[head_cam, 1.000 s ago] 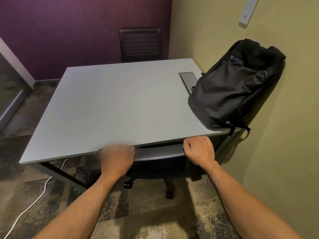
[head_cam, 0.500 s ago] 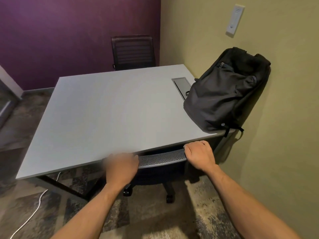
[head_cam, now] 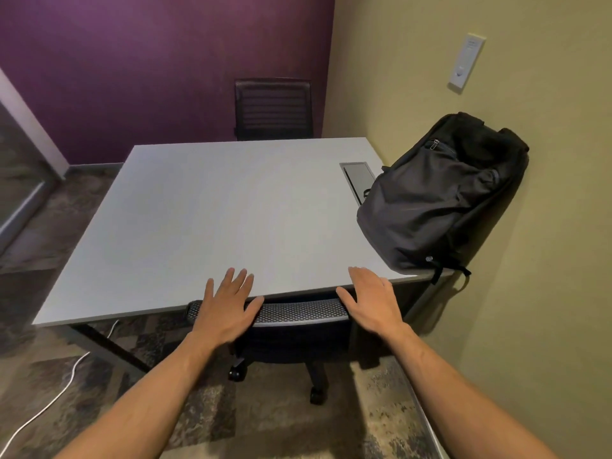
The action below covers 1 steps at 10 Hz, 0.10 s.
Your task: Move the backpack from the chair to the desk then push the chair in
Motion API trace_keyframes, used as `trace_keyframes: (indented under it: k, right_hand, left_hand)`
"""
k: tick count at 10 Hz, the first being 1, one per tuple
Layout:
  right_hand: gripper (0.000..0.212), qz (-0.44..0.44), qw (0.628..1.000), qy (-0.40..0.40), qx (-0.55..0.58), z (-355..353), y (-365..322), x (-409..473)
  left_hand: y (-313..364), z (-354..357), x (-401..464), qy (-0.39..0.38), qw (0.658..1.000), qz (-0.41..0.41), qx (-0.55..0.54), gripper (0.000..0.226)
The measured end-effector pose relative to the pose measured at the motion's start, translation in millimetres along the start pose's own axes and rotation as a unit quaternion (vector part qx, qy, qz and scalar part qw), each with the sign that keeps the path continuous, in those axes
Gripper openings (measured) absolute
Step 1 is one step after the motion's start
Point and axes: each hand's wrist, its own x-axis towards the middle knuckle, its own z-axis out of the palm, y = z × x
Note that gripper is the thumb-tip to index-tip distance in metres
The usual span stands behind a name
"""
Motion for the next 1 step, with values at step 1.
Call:
trace_keyframes:
  k: [1]
  right_hand:
    - [0.07, -0.012, 1.0, 0.019, -0.005, -0.7, -7.6, 8.5]
  left_hand:
    - [7.7, -7.3, 1.6, 0.063, 0.997, -0.008, -0.031, 0.081]
